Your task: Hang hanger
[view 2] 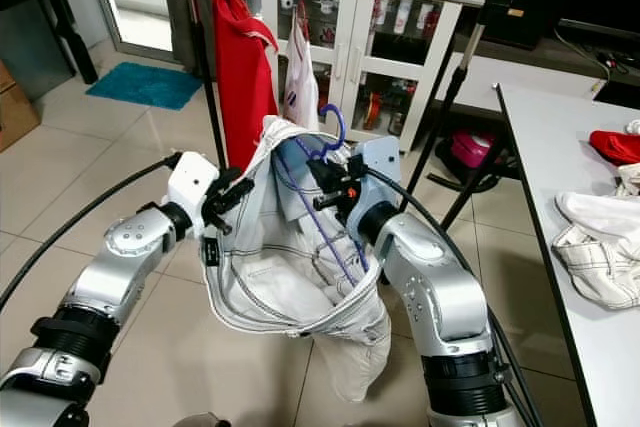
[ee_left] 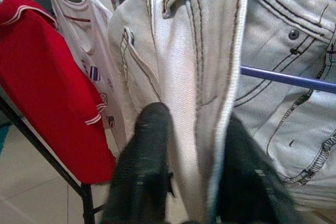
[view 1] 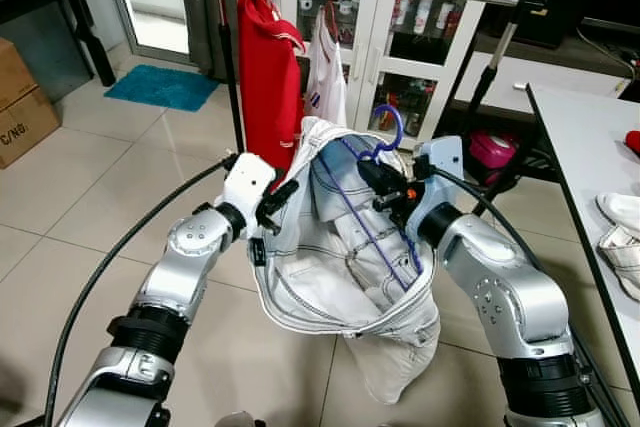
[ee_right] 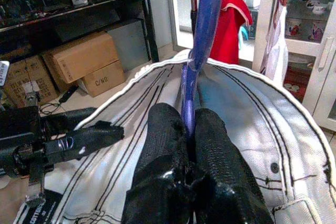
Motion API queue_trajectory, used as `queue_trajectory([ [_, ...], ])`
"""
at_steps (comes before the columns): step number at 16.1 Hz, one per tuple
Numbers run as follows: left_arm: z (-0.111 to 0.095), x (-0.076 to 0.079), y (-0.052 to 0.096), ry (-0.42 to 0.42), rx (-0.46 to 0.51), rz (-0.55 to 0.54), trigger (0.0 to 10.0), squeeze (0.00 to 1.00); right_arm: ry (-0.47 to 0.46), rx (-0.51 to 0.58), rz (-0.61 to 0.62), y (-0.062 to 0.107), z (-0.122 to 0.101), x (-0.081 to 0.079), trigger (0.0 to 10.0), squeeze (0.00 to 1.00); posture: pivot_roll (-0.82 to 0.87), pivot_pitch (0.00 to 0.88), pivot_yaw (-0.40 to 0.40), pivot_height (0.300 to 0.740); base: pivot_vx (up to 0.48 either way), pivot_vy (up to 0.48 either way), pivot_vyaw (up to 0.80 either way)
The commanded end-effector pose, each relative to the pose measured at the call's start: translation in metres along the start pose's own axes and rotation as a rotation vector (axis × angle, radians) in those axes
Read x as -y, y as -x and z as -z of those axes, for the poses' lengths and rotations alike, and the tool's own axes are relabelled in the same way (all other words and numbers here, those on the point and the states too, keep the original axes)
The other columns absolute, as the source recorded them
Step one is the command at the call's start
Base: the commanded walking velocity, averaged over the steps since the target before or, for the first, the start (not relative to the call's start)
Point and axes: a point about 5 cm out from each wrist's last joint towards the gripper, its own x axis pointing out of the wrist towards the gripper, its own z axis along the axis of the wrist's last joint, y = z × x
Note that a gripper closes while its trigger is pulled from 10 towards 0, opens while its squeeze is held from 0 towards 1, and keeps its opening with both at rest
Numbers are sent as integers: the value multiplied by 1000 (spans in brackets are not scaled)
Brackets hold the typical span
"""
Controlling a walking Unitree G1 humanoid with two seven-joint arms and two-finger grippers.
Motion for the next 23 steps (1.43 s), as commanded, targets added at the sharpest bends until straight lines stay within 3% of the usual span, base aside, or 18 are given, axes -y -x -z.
queue_trajectory([
  [1, -5, -2, -2, -4, 19, -7, 0, 0, 17, 59, -23, 2, -14, -3, 0, 0, -92, 0, -33, 740, 0, 0, 0],
  [8, 2, -5, 1, 13, -9, -30, 0, 0, 11, 54, -33, 1, -12, -6, 0, 0, -87, 0, -34, 740, 0, 0, 0],
  [14, 9, -32, 10, 41, -70, -151, 0, 0, 5, 53, -29, 3, -10, -7, 0, 0, -79, 0, -25, 740, 0, 0, 0],
  [16, -3, -49, 14, 58, -22, -206, 0, 0, 78, 8, -50, 3, -4, -7, 0, 0, -73, 0, -28, 740, 0, 0, 0],
  [17, -20, -65, 17, 95, 52, -245, 0, 0, 149, -52, -94, 5, 5, -10, 0, 0, -68, 0, -30, 740, 0, 0, 0],
  [18, -28, -72, 18, 110, 86, -261, 0, 0, 179, -80, -117, 6, 9, -11, 0, 0, -68, 0, -30, 740, 0, 0, 0],
  [20, -55, -95, 22, 157, 183, -321, 0, 0, 319, -188, -249, 17, 24, -15, 0, 0, -65, 0, -29, 740, 0, 0, 0],
  [23, -68, -117, 24, 229, 234, -412, 0, 0, 332, -212, -363, 31, 27, -15, 0, 0, -73, 0, -19, 740, 0, 0, 0],
])
